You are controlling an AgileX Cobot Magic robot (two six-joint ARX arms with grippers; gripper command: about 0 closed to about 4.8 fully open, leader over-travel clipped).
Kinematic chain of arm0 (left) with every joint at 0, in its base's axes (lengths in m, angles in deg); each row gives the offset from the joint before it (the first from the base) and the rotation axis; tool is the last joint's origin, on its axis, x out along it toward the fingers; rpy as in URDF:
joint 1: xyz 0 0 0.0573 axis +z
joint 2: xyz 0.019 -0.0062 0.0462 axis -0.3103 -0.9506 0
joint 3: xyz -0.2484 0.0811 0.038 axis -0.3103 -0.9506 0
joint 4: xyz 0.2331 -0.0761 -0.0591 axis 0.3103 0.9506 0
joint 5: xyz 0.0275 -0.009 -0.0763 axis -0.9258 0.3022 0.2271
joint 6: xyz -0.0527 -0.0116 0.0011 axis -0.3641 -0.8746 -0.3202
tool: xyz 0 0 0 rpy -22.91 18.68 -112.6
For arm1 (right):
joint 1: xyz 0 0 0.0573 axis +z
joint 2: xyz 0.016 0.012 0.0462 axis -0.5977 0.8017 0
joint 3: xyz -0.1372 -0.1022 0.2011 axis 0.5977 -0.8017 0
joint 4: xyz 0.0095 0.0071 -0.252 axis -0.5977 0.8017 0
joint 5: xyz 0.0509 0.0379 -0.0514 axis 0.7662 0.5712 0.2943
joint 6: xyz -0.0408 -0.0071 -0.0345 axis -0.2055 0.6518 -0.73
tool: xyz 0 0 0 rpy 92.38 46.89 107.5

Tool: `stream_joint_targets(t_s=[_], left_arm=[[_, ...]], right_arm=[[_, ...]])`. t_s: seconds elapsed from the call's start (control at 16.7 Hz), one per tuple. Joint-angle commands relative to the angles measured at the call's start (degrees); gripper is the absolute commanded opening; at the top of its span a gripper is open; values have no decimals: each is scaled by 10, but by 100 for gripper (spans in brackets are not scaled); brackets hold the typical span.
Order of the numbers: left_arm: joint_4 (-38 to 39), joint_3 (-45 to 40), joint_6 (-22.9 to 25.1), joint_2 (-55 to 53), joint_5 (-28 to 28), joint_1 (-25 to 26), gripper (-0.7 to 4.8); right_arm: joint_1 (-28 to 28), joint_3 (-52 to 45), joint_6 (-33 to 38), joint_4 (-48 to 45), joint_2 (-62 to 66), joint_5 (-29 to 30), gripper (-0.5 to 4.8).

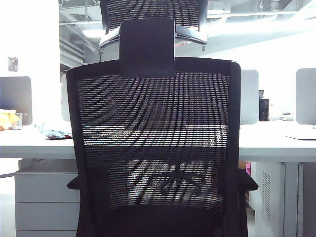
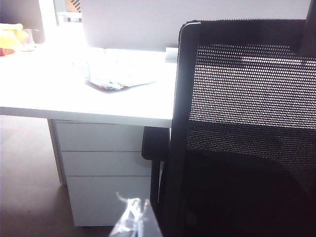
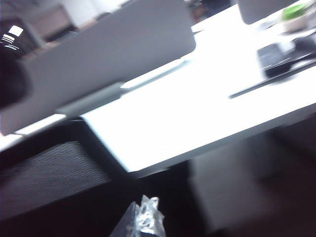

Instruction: Push the black chair under the table.

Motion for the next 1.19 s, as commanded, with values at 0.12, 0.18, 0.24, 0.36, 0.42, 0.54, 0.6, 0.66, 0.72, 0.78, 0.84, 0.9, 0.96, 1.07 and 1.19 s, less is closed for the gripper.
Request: stream_joint_targets(t_s=[0.12, 0.18, 0.24, 0.36, 0.42, 0.54, 0.6, 0.66, 0.72, 0.78, 0.84, 0.9, 0.96, 1.07, 1.19], left_arm=[[-6, 0, -2, -1, 3, 0, -5], [-6, 0, -2, -1, 2, 0, -5], [-6, 0, -2, -1, 2, 0, -5], [-6, 0, -2, -1, 2, 0, -5], [-6, 0, -2, -1, 2, 0, -5], [-6, 0, -2, -1, 2, 0, -5], [-6, 0, -2, -1, 2, 0, -5], [-6, 0, -2, -1, 2, 0, -5], [-6, 0, -2, -1, 2, 0, -5], [-6, 0, -2, -1, 2, 0, -5], [-6, 0, -2, -1, 2, 0, -5], [-6, 0, -2, -1, 2, 0, -5], [-6, 0, -2, -1, 2, 0, -5], [-6, 0, -2, -1, 2, 0, -5], [-6, 0, -2, -1, 2, 0, -5]], right_arm=[[-102, 1, -64, 26, -6, 35, 0], [-121, -1, -91, 25, -6, 56, 0], [-141, -7, -124, 19, -6, 88, 0], [-172, -28, -172, -12, -6, 131, 0], [-183, -44, -184, -35, -6, 133, 0], [-191, -72, -186, -67, -7, 135, 0], [-190, -83, -186, -79, -7, 139, 0], [-190, -94, -188, -88, -7, 148, 0], [-190, -106, -190, -101, -7, 163, 0], [-190, -117, -190, -110, -9, 178, 0], [-189, -129, -190, -117, -13, 199, 0], [-189, -140, -190, -125, -19, 216, 0], [-189, -150, -190, -132, -25, 229, 0], [-189, -167, -190, -149, -38, 265, 0], [-184, -181, -190, -155, -54, 290, 0]])
